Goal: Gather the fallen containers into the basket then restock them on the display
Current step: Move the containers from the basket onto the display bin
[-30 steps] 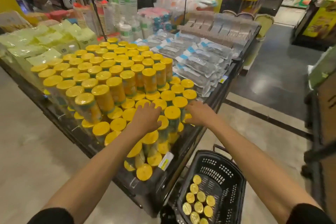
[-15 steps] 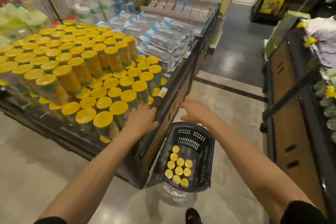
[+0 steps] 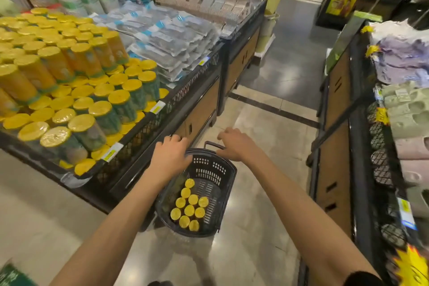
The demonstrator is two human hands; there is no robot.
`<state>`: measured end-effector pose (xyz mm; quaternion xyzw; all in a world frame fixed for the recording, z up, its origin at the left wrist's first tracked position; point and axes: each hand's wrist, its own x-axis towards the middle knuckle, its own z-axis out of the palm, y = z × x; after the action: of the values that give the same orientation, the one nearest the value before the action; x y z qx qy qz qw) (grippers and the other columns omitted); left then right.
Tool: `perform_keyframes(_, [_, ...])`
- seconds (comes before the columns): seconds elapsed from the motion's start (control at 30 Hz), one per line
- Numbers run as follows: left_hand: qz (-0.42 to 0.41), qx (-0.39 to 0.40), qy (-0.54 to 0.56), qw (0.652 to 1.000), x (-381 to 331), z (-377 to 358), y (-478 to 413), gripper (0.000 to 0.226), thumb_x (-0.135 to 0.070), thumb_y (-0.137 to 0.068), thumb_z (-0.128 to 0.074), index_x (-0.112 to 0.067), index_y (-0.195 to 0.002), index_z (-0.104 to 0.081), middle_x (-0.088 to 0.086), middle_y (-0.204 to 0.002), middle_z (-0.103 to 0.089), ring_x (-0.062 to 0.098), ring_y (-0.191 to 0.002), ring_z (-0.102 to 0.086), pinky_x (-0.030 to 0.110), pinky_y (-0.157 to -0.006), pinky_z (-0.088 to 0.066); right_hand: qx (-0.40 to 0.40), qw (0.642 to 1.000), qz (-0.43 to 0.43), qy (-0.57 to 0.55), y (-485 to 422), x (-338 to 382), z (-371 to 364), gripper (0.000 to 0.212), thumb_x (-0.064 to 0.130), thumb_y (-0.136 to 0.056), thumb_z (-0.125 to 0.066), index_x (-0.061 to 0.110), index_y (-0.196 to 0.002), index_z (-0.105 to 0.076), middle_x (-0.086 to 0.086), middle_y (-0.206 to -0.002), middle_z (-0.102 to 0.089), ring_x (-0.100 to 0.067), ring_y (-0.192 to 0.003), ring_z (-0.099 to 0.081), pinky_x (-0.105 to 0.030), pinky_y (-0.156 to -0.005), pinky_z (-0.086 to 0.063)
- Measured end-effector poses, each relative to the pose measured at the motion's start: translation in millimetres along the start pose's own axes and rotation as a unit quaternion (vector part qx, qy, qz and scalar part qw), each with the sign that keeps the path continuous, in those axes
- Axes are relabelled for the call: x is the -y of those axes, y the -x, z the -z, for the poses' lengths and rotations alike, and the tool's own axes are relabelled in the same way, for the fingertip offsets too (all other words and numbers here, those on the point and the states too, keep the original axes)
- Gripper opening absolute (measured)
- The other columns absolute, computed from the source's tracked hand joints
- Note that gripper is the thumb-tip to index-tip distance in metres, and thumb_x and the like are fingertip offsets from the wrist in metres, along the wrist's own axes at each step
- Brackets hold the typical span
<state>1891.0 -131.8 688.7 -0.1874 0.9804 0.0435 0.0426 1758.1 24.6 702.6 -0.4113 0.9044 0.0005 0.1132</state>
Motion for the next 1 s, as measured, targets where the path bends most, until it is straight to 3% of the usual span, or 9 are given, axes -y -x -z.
perform_keyframes(0.4, [0.127,0.035,0.05,0.99,-59,-30,-14,0.052,-0.047,-0.093,-0.051,-0.022,-0.138,-0.046,0.007,-0.134,-0.053,0.029,-0.124,-0.048,0.046,-0.099,-0.042,0.064,0.995,0.075,-0.007,-25,-95,-32,0.049,0.045,-0.09,-0.059,0.016,-0.129,-0.054,-0.013,-0.124,-0.053,-0.03,-0.111,-0.051,-0.04,-0.084,-0.046])
perform_keyframes(0.6, [0.175,0.059,0.077,0.98,-60,-62,-54,0.049,-0.049,-0.093,-0.051,-0.022,-0.135,-0.048,0.006,-0.131,-0.054,0.028,-0.12,-0.05,0.044,-0.094,-0.045,0.093,0.987,0.135,-0.006,-86,-116,-45,0.05,0.044,-0.089,-0.06,0.014,-0.128,-0.054,-0.012,-0.126,-0.053,-0.03,-0.113,-0.051,-0.04,-0.088,-0.049])
perform_keyframes(1.0, [0.344,0.064,0.164,0.922,-66,-103,-96,0.048,-0.048,-0.092,-0.052,-0.021,-0.131,-0.051,0.007,-0.125,-0.056,0.029,-0.116,-0.052,0.043,-0.09,-0.047,0.185,0.942,0.276,0.049,-197,-111,-64,0.051,0.046,-0.087,-0.062,0.015,-0.128,-0.054,-0.012,-0.125,-0.054,-0.033,-0.115,-0.053,-0.042,-0.092,-0.048])
